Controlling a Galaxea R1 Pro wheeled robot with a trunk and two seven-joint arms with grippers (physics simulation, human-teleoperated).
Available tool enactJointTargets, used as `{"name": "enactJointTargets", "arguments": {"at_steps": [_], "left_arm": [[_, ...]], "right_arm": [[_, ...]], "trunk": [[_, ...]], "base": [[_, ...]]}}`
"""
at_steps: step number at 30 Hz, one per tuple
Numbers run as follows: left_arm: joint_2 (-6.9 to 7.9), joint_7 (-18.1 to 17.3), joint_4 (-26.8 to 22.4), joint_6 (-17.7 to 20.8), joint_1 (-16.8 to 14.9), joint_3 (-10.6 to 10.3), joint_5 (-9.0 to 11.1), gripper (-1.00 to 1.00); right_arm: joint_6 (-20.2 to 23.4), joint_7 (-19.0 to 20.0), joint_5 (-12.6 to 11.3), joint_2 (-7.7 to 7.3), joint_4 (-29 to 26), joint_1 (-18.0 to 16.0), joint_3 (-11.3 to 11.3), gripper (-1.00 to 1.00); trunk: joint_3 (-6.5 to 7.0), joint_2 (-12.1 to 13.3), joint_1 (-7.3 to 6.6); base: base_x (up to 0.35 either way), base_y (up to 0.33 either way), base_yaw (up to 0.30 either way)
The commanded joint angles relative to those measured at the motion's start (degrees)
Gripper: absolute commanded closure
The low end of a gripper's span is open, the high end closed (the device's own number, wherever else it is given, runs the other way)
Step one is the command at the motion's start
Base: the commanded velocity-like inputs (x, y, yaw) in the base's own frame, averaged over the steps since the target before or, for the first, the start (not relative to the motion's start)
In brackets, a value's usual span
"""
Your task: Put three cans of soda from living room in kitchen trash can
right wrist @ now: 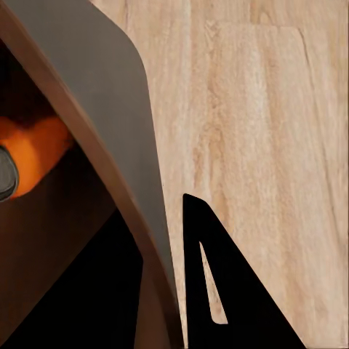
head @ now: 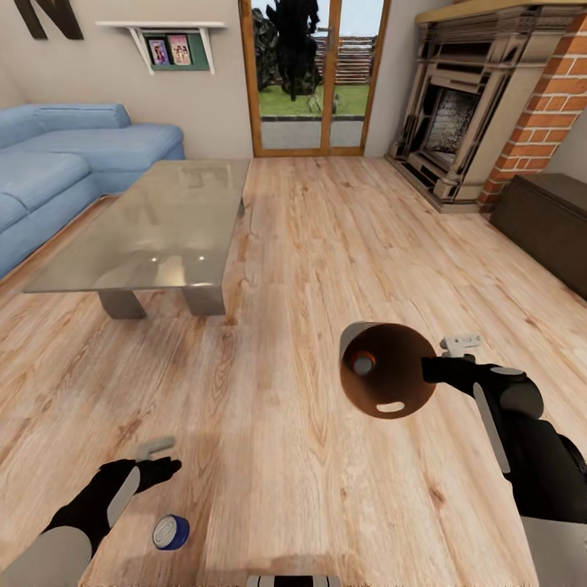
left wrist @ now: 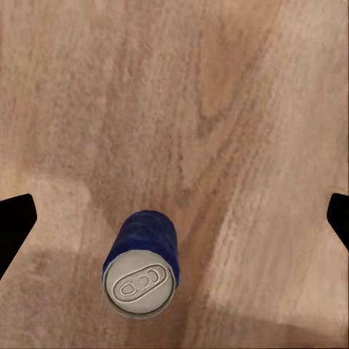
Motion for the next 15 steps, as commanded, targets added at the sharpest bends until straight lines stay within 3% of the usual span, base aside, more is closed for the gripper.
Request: {"name": "enactJointTargets", "arguments": {"at_steps": [1, 4, 15], "left_arm": [[-0.73, 0.1, 0.1, 0.0, -0.3, -1.8, -0.1, -1.00], [-1.70, 0.3, 0.3, -0.3, -0.8, -4.9, 0.0, -1.00], [-1.79, 2.4, 0.7, -0.8, -0.9, -5.5, 0.2, -1.00]], "right_arm": [[0.2, 0.2, -0.8, 0.03, -0.1, -0.5, 0.2, 1.00], [0.4, 0.2, -0.2, 0.10, -0.1, -1.1, 0.5, 1.00], [0.4, 0.2, -0.1, 0.14, 0.3, -1.4, 1.9, 1.00]], "trunk": [[-0.09, 0.0, -0.01], [-0.36, 0.0, -0.01], [-1.35, 0.0, -0.01]], "base": [[0.000, 0.000, 0.000], [0.000, 0.000, 0.000], [0.000, 0.000, 0.000]]}}
